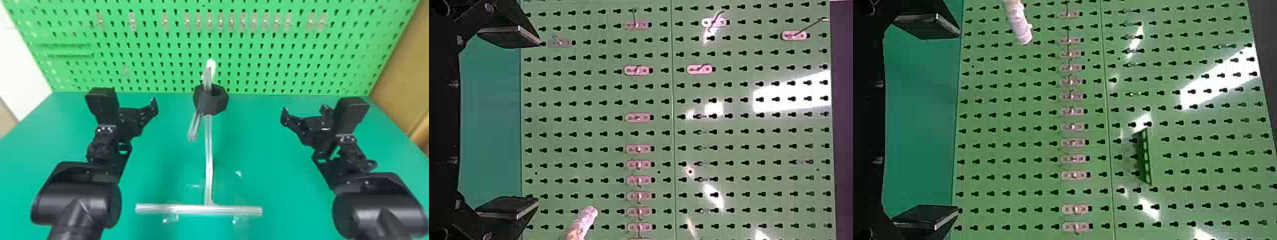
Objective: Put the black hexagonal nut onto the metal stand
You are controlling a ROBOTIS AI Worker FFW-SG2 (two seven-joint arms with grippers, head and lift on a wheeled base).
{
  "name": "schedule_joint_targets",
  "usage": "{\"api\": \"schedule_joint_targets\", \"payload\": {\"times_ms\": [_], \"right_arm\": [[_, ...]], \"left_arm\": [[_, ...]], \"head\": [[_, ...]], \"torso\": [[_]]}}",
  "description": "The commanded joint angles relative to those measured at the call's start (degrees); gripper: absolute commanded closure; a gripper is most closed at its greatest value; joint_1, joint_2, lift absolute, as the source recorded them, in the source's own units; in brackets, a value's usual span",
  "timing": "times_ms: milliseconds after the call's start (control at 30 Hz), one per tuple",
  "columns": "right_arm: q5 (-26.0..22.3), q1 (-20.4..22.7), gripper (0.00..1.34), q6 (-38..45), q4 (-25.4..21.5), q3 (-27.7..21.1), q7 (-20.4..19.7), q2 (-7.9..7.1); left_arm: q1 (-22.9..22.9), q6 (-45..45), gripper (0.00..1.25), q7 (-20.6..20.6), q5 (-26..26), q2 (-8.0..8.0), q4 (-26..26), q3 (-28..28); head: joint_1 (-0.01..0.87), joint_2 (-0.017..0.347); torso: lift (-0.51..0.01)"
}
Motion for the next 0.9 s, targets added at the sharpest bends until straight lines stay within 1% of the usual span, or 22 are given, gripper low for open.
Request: {"api": "schedule_joint_targets", "payload": {"times_ms": [0, 300, 867], "right_arm": [[0.2, -0.1, 0.07, -0.2, 0.0, -0.7, 0.0, 0.24], [0.2, -0.7, 0.06, -0.1, 0.5, -2.2, 0.0, 0.50], [0.0, -0.8, 0.07, 0.4, 0.5, -2.3, 0.0, 0.42]], "left_arm": [[-0.1, -0.5, 0.16, 0.0, -0.1, -0.02, 0.4, 0.0], [-0.4, -1.7, 0.16, 0.0, -0.2, -0.02, 1.2, 0.0], [-0.4, -2.1, 0.16, 0.0, 0.1, -0.02, 1.2, -0.2]], "head": [[0.693, 0.081], [0.693, 0.081], [0.693, 0.081]], "torso": [[-0.001], [-0.001], [-0.001]]}}
